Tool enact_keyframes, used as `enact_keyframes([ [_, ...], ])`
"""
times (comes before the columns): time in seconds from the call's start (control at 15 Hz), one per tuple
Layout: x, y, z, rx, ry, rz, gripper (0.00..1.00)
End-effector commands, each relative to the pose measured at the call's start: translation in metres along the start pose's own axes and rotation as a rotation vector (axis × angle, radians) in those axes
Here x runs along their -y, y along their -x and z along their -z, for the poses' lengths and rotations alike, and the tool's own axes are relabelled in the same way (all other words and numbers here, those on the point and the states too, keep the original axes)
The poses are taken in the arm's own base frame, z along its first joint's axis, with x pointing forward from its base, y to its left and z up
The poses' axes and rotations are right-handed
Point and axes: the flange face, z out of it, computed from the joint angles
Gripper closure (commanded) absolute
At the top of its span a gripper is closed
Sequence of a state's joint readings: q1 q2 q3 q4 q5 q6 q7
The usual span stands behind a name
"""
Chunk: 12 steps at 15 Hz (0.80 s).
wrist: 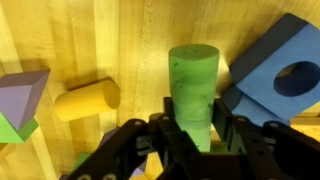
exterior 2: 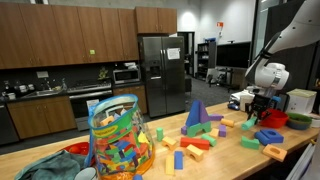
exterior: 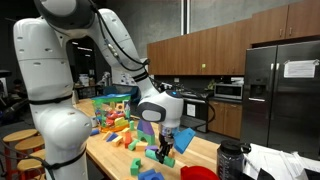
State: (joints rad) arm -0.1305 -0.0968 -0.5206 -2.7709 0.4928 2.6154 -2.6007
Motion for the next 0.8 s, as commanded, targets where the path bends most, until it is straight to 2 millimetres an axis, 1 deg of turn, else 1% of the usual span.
enact_keyframes([
  [0.0, -0.007, -0.004, 0.018, 0.027, 0.075, 0.014, 0.84],
  [0.2, -0.013, -0.007, 0.023, 0.055, 0.100, 0.040, 0.84],
  [0.47, -0.024, -0.007, 0.020, 0.110, 0.107, 0.064, 0.84],
  [0.73, -0.032, -0.014, 0.019, 0.142, 0.116, 0.102, 0.84],
])
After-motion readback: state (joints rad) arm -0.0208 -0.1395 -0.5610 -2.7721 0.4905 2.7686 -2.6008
